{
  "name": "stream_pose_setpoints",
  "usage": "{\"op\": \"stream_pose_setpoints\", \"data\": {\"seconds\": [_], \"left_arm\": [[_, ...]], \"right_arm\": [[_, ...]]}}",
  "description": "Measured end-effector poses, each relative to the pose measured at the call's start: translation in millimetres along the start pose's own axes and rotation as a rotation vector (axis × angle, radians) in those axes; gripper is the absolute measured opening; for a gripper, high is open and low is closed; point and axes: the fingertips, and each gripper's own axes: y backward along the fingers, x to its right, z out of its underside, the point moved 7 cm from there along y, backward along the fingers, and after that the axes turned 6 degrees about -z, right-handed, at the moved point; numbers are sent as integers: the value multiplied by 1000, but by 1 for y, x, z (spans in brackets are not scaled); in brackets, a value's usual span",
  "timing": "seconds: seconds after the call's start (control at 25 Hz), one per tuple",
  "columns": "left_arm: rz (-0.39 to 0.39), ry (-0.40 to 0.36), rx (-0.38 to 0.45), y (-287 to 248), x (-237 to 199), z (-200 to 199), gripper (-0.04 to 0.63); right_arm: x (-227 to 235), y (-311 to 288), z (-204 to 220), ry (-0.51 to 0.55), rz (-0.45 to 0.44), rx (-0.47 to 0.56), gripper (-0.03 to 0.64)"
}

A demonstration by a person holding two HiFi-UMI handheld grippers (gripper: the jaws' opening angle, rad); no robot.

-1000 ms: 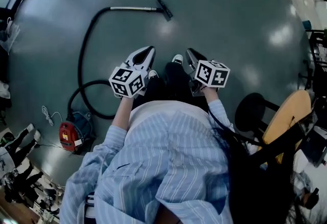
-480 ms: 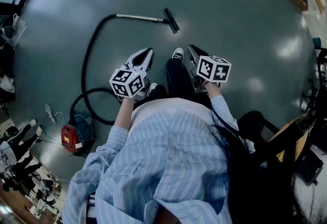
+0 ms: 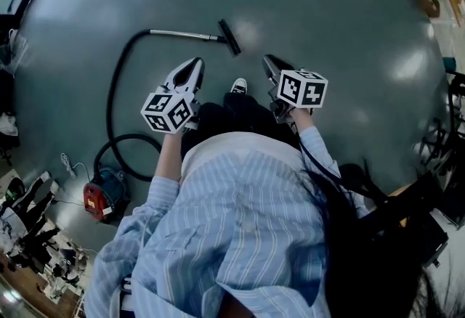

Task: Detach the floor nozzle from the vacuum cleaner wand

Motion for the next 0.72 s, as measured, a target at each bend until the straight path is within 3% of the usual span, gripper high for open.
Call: {"op": "stream_pose_setpoints", "data": {"seconds": [0.36,0.72], "left_arm": [[-33,-26,-54,-19,-4,-14,6],[43,-88,-94,-39,-4,-28,6]], "right_arm": [[21,-20,-14,-83,-24,3,38],[32,-17,-13,-169,31,75,38]]}}
